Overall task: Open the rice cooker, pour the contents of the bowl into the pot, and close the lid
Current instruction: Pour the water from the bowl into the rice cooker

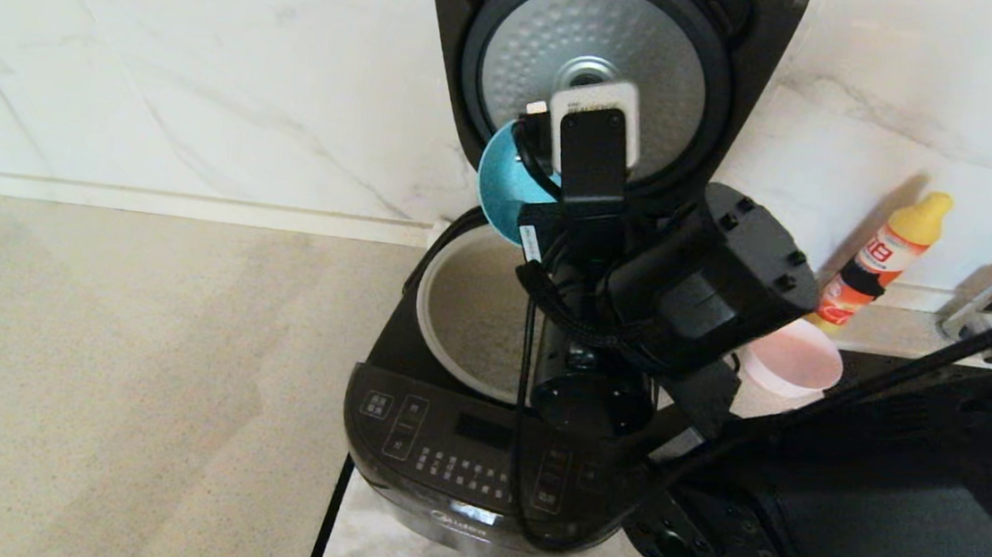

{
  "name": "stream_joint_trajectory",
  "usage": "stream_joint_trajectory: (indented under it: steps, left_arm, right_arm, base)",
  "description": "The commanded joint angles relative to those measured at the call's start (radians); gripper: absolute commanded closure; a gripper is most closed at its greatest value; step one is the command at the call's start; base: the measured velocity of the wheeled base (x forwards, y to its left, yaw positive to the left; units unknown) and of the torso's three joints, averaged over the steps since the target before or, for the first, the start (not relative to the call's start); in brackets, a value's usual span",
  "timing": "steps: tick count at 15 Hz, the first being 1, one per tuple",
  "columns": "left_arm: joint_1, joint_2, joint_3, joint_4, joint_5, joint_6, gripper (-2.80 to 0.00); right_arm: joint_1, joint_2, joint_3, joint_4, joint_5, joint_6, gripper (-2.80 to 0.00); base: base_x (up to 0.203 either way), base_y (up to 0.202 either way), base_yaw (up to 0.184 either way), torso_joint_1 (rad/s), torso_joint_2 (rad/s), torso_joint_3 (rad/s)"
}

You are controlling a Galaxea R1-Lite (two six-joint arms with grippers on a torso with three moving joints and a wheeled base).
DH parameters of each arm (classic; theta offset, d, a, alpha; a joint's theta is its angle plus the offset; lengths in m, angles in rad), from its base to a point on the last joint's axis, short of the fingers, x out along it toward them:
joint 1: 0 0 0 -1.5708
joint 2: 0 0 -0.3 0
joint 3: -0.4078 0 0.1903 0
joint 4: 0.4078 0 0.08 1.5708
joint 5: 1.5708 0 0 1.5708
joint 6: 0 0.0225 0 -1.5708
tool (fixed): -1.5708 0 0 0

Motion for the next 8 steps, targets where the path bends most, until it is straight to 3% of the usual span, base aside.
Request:
stream_joint_trajectory:
  steps: [1, 8]
  left_arm:
    - [0.000, 0.001, 0.002, -0.002, 0.000, 0.000, 0.00]
    - [0.000, 0.001, 0.002, -0.001, 0.000, 0.000, 0.00]
  right_arm:
    - [0.014, -0.113, 0.055, 0.063, -0.018, 0.000, 0.00]
    - [0.013, -0.363, 0.257, 0.270, -0.047, 0.009, 0.00]
  base:
    - [0.000, 0.000, 0.000, 0.000, 0.00, 0.000]
    - [0.000, 0.000, 0.000, 0.000, 0.00, 0.000]
